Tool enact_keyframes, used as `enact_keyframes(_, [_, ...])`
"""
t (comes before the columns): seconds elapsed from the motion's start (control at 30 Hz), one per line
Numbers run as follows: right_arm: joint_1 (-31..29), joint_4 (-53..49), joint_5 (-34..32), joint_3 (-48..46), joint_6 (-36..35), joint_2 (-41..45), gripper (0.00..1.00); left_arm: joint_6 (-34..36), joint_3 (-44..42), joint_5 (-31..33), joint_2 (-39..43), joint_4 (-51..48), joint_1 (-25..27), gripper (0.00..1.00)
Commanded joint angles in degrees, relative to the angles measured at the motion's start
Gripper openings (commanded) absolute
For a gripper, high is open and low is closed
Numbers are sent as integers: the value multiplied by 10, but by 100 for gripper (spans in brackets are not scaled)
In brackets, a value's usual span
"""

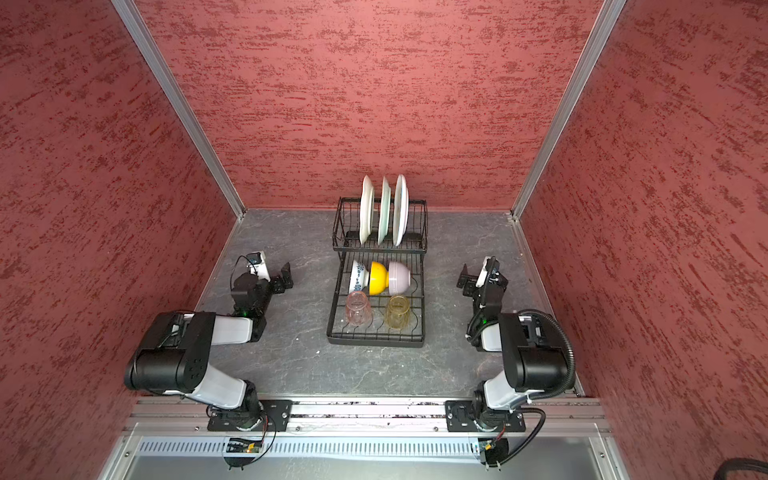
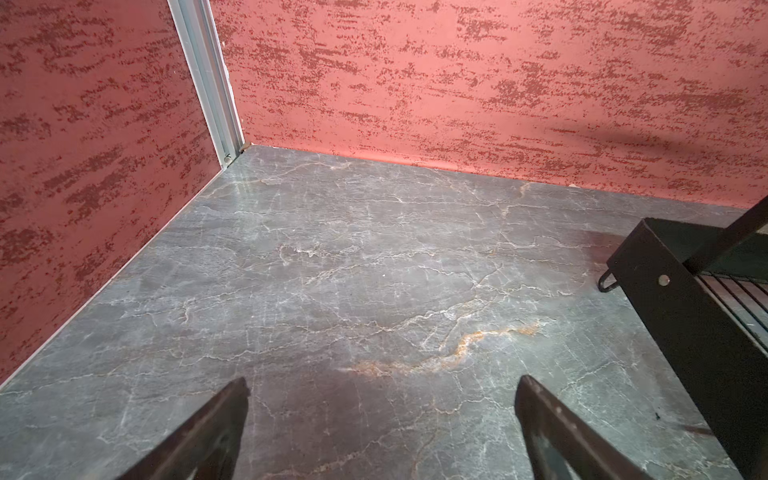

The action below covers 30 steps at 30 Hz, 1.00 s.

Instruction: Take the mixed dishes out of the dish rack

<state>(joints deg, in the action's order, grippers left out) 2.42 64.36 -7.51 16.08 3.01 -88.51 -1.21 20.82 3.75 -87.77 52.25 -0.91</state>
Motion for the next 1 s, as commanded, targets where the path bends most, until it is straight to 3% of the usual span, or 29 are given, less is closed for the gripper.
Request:
enact_keyframes(0.0, [2, 13, 11, 1, -4, 0, 99, 5, 4, 4, -2, 1, 1, 100])
enact_keyframes(0.83, [-3, 3, 5, 4, -10, 7, 99, 5, 3, 4, -2, 3, 2, 99])
enact_keyframes(0.97, [-10, -49, -30, 14, -6, 48, 99, -19, -4, 70, 8, 4, 5, 99])
